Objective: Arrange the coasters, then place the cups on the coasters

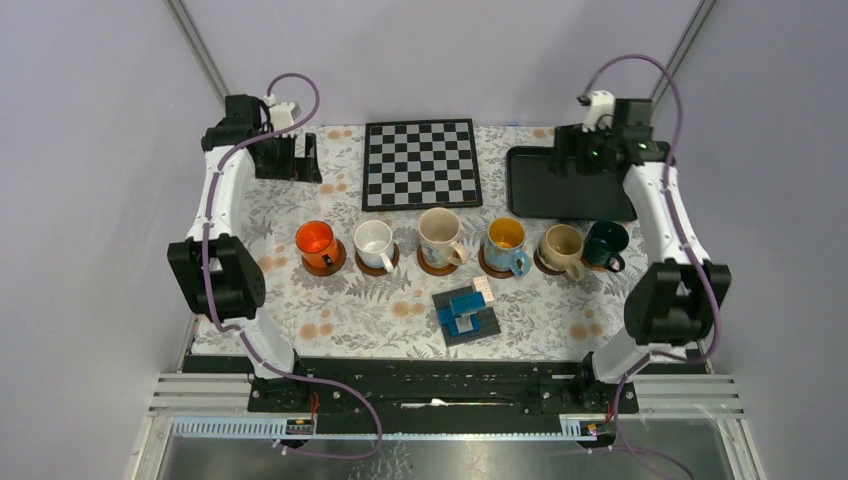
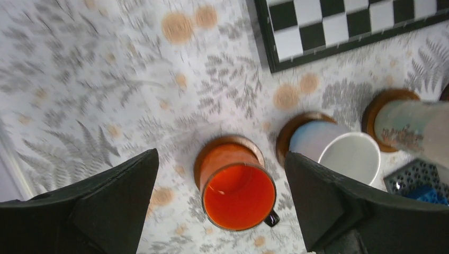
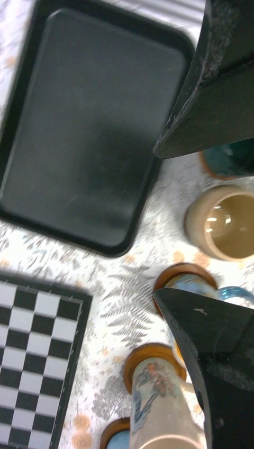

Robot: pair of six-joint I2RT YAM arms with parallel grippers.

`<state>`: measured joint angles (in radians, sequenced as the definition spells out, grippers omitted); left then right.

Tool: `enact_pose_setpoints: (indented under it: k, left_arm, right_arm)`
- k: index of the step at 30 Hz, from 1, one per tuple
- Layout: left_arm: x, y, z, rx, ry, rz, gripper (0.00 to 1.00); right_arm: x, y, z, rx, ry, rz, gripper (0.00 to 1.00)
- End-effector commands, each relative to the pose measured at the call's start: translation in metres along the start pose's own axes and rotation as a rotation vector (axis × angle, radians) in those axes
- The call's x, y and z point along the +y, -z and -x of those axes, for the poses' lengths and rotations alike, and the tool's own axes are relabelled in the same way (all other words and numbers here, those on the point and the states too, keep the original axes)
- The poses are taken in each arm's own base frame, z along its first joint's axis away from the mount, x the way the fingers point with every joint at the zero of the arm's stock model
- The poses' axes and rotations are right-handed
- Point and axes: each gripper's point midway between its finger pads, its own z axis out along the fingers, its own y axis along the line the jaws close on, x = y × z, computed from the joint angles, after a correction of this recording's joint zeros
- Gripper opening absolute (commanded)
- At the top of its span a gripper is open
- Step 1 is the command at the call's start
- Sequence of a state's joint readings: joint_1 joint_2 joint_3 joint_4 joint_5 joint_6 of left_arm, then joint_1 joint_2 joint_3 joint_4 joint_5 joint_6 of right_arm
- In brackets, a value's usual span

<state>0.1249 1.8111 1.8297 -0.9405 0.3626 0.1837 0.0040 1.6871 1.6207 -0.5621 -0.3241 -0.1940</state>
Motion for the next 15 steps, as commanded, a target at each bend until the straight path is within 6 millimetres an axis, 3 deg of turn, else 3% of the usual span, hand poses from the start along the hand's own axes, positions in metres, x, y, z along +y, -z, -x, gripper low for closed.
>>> enact_pose_setpoints:
  k: [1,4,9,15]
  left_arm:
    - [-0.012,0.014,-0.022,0.004,-0.02,0.018,0.99]
    - [-0.02,0.014,-0.034,0.016,-0.013,0.009,0.99]
    - [-0.023,0.01,-0.048,0.037,-0.01,0.003,0.99]
    - [-0.022,0.012,-0.036,-0.006,-0.009,0.013,0.99]
  right_arm:
    - [-0.007,0.039,-0.023,-0.032,-0.061,-0.027,1.0]
    - [-0.002,0.044,-0.044,-0.026,-0.061,-0.028,1.0]
    - [0.002,0.048,-0.06,-0.019,-0.074,-0.031,0.99]
    - [0.005,0.053,-0.061,-0.019,-0.062,-0.024,1.0]
